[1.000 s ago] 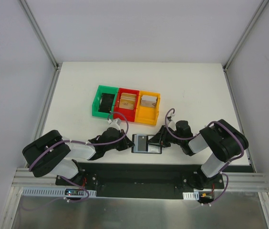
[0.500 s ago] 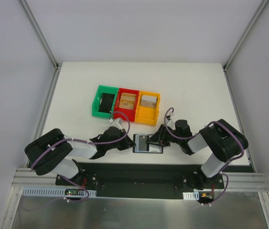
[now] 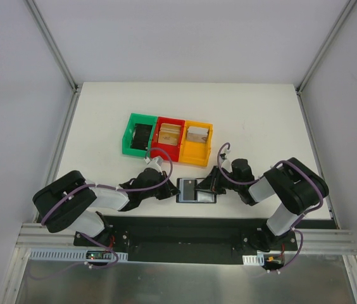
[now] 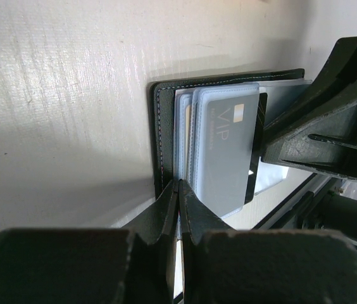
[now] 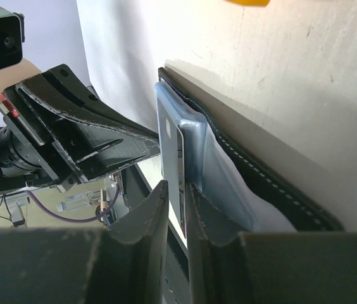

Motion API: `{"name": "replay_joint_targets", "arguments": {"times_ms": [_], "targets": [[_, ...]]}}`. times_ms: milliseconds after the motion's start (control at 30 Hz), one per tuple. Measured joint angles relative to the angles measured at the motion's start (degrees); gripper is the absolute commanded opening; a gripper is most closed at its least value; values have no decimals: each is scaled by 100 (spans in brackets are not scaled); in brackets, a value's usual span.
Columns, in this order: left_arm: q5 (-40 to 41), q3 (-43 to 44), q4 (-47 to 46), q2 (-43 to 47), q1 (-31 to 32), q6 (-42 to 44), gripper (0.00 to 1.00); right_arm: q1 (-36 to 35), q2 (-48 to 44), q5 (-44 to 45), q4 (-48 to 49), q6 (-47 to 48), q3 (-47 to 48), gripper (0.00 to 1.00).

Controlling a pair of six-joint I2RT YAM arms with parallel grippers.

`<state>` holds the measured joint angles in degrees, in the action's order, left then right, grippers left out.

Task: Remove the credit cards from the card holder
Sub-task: Remove the credit card from the card holder.

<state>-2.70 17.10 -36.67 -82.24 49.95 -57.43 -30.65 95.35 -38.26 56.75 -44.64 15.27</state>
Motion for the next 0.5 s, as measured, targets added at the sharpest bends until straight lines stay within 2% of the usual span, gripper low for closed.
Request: {"name": "replay_joint_targets", "arguments": {"times_ms": [233, 500], "targets": [[0, 0, 0, 0, 0, 0, 0, -2, 37, 11, 0, -11, 0, 1], [2, 0, 0, 2, 0, -2, 0, -2, 37, 13, 0, -7, 0, 1]]}}
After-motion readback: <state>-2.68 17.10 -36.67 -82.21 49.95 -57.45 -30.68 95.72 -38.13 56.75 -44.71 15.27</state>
